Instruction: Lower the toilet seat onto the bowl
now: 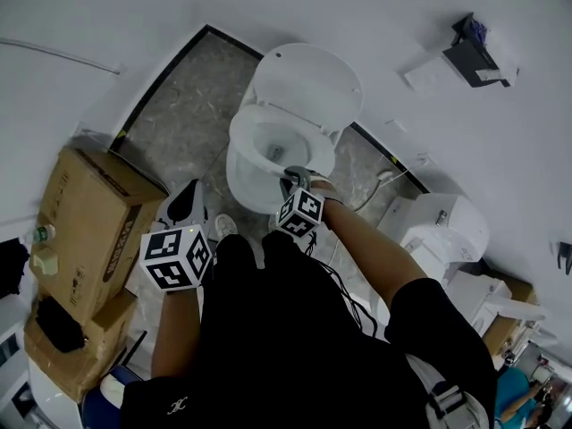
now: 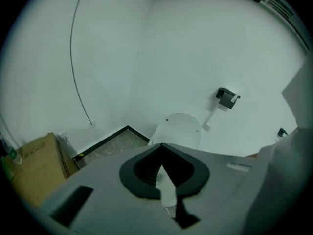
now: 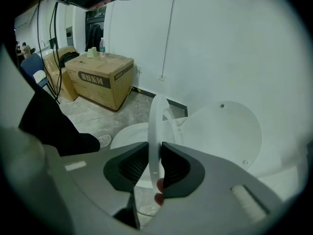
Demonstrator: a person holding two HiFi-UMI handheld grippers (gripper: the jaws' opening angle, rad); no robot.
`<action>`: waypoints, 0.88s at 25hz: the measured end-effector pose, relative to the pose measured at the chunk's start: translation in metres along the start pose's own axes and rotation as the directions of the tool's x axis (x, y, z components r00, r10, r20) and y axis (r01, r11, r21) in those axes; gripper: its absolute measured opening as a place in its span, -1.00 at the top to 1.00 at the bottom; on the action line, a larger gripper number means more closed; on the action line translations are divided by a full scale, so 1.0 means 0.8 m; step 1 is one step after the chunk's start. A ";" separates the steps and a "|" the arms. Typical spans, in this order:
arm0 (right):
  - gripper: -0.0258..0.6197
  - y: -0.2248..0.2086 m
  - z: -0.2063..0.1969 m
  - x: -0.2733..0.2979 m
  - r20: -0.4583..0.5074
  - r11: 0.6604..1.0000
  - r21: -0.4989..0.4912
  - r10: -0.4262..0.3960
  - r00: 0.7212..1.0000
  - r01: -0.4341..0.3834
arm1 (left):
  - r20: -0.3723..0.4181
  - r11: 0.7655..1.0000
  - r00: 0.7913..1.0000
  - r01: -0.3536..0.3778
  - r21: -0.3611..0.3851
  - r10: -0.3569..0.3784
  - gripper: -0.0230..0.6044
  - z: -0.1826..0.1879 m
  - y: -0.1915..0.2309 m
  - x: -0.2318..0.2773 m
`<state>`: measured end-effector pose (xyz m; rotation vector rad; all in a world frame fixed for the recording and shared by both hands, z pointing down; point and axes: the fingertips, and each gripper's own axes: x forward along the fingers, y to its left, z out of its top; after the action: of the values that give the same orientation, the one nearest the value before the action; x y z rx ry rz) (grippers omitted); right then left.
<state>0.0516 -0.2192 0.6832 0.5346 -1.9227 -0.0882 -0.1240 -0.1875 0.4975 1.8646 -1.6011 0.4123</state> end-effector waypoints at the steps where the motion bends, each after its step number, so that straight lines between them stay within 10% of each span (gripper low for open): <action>1: 0.63 0.007 -0.001 0.002 -0.004 1.000 0.001 0.011 1.000 -0.011 | -0.006 1.000 1.000 0.002 0.000 -0.002 0.90 -0.001 0.002 0.003; 22: 0.50 0.168 -0.048 0.108 -0.224 0.992 -0.029 0.111 0.968 -0.121 | -0.183 0.981 0.970 0.179 0.075 -0.163 0.90 -0.053 0.045 0.073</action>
<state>0.0151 -0.1262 0.8139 0.3852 -1.7250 0.0063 -0.1395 -0.2064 0.5745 1.9573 -1.3132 0.5651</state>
